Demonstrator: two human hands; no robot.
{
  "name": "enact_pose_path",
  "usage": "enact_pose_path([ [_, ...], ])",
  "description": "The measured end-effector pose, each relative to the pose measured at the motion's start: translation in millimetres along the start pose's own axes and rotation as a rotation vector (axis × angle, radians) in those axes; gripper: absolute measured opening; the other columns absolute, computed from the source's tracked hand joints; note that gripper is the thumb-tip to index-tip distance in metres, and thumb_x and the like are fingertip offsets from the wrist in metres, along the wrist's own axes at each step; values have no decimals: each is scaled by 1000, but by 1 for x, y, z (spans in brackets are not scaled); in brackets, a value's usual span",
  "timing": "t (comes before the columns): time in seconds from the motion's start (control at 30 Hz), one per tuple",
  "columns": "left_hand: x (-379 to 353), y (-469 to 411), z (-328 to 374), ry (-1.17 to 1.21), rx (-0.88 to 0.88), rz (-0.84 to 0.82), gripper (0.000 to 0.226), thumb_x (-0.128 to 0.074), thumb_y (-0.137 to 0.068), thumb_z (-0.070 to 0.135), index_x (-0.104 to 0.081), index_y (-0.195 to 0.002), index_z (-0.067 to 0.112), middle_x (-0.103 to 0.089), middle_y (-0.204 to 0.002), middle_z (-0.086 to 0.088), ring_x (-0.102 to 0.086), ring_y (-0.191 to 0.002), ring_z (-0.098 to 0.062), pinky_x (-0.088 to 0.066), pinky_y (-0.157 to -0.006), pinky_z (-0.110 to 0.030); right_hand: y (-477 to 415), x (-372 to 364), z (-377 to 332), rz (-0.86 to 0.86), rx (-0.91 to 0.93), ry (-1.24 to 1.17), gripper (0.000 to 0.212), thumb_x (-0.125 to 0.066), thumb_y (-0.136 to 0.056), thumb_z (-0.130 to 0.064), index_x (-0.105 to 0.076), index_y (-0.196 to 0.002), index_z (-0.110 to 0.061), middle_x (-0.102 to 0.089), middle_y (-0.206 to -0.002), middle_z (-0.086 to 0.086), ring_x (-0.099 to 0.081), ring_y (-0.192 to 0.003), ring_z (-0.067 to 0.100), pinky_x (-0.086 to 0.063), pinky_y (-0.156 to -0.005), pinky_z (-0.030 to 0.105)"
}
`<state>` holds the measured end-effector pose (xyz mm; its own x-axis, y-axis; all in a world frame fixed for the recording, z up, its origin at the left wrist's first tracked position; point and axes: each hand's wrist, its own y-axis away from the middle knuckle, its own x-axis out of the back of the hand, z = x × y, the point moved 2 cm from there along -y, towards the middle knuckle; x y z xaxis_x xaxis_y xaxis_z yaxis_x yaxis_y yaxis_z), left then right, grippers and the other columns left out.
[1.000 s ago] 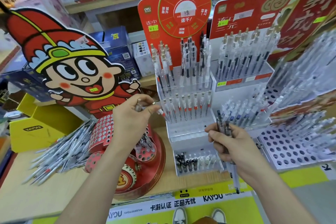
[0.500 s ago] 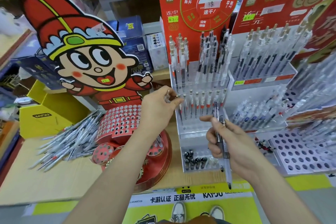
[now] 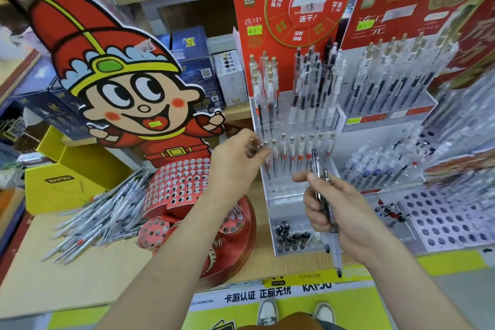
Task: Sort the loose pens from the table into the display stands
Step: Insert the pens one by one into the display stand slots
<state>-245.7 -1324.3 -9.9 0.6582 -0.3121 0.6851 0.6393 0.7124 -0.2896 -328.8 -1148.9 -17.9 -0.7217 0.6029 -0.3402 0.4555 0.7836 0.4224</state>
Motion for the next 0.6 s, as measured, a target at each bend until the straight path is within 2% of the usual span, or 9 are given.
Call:
enact_pose_path([
  [0.07,1,3,-2,36,18,-8,22,-76,-80,36,-62,-86,20,-66,-76,7,-60,-68,-9,-51,-63,-29,1,2,0,12,-1,-9,22,-54,-96,-25,-70,-102,-11,-41,-60,1,-36,-45,12,-28,-41,22],
  [0.17,-2,10,3,-33,-81,-81,20,-75,-81,32,-62,-86,17,-63,-76,5,-58,-69,-13,-51,-65,-34,1,1,1,20,-6,-18,21,-55,-95,-25,-69,-100,-10,-40,-60,2,-35,-45,12,-28,-40,21],
  [0.33,0,6,3,-20,-24,-76,22,-76,-80,34,-62,-89,19,-63,-79,6,-58,-71,-11,-50,-66,-31,0,0,3,2,-7,-20,22,-57,-93,-27,-70,-100,-10,-40,-60,2,-34,-45,12,-27,-39,21],
  [0.43,9,8,9,10,5,-92,21,-72,-83,36,-60,-93,22,-61,-79,11,-57,-73,-2,-46,-66,-19,1,-1,1,-4,-2,-25,26,-64,-84,-28,-69,-100,-8,-43,-61,2,-34,-44,11,-25,-38,20],
  [0.5,19,14,17,245,111,14,13,-61,-92,35,-58,-89,22,-61,-74,11,-52,-64,-1,-40,-58,-18,2,-2,0,-7,11,8,19,-63,-87,-20,-67,-99,-6,-47,-64,2,-36,-45,10,-24,-38,20],
  [0.6,19,22,32,1045,496,75,29,-42,-102,32,-55,-82,15,-58,-66,-3,-40,-48,-11,-25,-41,-23,3,-12,-2,-46,19,114,15,-61,-92,-15,-67,-100,-4,-62,-75,6,-40,-49,10,-24,-39,19],
])
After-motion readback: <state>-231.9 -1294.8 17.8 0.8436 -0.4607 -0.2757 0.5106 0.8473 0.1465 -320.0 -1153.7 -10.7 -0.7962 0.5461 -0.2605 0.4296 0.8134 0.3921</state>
